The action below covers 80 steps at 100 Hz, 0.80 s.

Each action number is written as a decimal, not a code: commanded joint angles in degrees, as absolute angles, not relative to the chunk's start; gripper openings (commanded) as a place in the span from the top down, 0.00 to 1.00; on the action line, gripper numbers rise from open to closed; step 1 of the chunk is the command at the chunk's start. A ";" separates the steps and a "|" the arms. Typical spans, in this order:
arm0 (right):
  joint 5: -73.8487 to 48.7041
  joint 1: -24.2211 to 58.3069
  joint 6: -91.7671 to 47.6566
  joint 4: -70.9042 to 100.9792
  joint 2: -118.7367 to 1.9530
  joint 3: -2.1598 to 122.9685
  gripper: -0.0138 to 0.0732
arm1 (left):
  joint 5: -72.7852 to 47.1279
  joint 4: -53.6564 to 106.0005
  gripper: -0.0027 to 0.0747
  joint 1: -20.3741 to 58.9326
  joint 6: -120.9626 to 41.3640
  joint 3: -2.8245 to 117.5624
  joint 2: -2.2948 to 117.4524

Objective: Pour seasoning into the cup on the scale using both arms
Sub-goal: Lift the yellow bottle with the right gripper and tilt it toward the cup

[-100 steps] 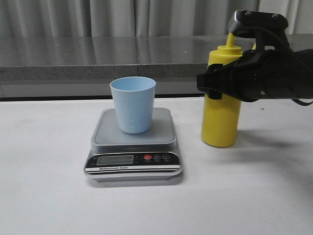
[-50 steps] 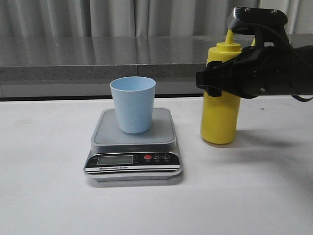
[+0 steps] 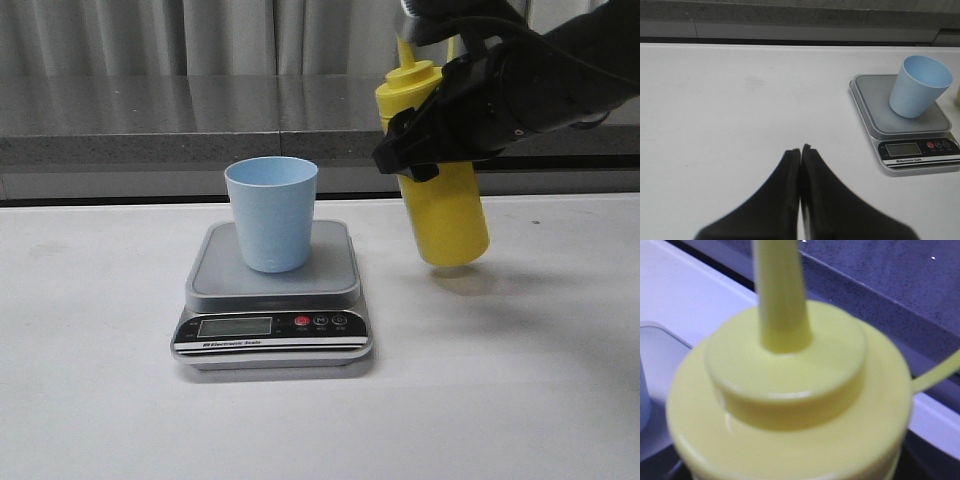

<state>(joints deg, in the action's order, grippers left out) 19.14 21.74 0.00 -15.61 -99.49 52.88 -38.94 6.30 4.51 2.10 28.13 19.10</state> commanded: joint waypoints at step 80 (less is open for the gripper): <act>-12.15 29.37 -0.98 -54.44 -96.36 67.78 0.51 | -34.58 6.52 0.99 4.33 2.44 29.67 19.63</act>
